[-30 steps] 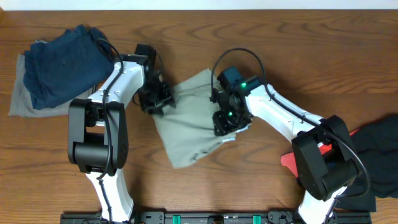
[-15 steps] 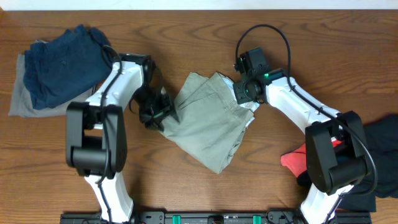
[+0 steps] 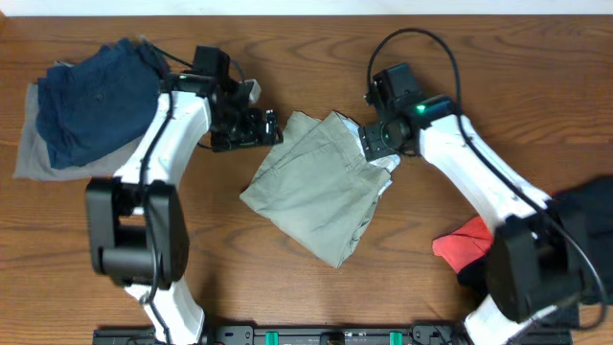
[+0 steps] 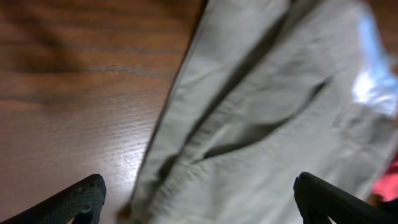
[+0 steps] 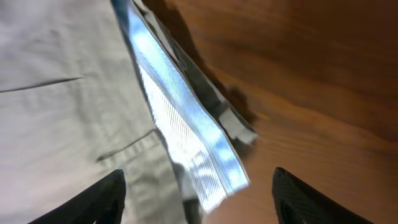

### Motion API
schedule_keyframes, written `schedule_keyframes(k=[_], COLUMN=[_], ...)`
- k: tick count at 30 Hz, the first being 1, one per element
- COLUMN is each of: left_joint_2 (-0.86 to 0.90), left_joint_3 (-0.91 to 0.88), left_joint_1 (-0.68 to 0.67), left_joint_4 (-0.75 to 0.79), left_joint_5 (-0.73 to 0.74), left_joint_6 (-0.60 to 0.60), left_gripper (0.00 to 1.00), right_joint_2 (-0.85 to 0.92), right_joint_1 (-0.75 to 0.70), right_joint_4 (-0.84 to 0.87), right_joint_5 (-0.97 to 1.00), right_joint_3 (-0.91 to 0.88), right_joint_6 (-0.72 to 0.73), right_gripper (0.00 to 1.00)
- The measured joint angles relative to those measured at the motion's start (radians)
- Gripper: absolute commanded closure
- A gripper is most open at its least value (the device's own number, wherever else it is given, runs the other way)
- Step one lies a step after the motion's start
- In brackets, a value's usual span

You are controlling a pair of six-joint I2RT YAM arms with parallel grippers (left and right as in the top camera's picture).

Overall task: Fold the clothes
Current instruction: 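Grasp the folded shorts' top edge with both grippers, then carry the folded shorts with the left gripper to the upper-left stack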

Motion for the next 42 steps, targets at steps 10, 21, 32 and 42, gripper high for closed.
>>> schedule_keyframes(k=[10, 21, 32, 42], left_joint_2=[0.161, 0.181, 0.176, -0.095], left_joint_3=[0.003, 0.003, 0.002, 0.0], left_joint_1=[-0.01, -0.124, -0.113, 0.118], left_joint_4=[-0.104, -0.17, -0.134, 0.034], left_joint_5=[0.13, 0.243, 0.013, -0.441], left_joint_6=[0.064, 0.152, 0.072, -0.082], left_gripper=[0.01, 0.36, 0.94, 0.94], right_joint_2=[-0.101, -0.101, -0.101, -0.101], right_joint_1=[-0.003, -0.056, -0.084, -0.163], right_joint_4=[-0.08, -0.136, -0.171, -0.212], right_joint_5=[0.0, 0.0, 0.016, 0.034], right_joint_3=[0.012, 0.012, 0.012, 0.012], right_joint_6=[0.0, 0.0, 0.001, 0.003], right_gripper=[0.23, 0.23, 0.25, 0.26])
